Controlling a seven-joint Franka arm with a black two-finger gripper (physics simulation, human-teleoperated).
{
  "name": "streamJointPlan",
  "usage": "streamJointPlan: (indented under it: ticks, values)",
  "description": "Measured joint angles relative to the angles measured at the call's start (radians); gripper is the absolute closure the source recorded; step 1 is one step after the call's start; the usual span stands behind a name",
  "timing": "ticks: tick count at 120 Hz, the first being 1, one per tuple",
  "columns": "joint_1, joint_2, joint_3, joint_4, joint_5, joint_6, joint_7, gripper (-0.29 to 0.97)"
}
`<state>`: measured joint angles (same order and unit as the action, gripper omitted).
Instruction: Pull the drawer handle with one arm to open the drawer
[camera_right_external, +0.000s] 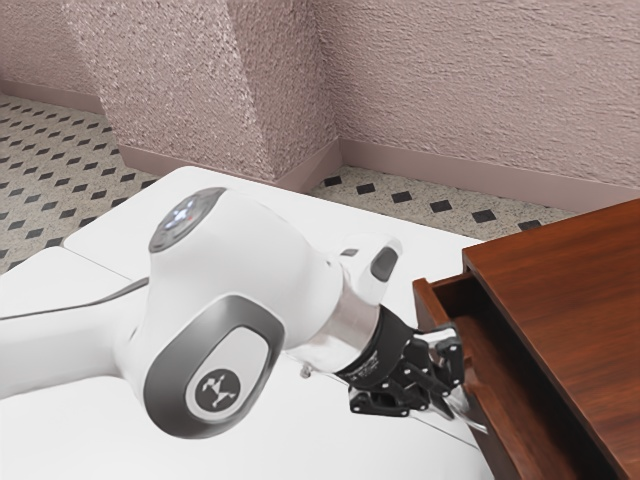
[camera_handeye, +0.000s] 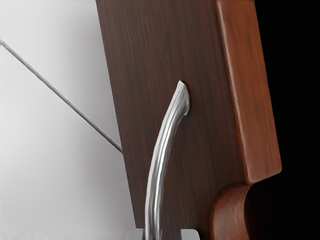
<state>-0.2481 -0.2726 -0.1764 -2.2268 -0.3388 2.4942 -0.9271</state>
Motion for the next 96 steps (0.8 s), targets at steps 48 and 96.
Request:
streamJointPlan:
  ticks: [48, 96]
  values:
    - [0.003, -0.044, 0.015, -0.029, -0.003, -0.012, 0.006, 0.72]
    - [0.004, -0.086, 0.015, -0.066, -0.001, -0.026, 0.012, 0.72]
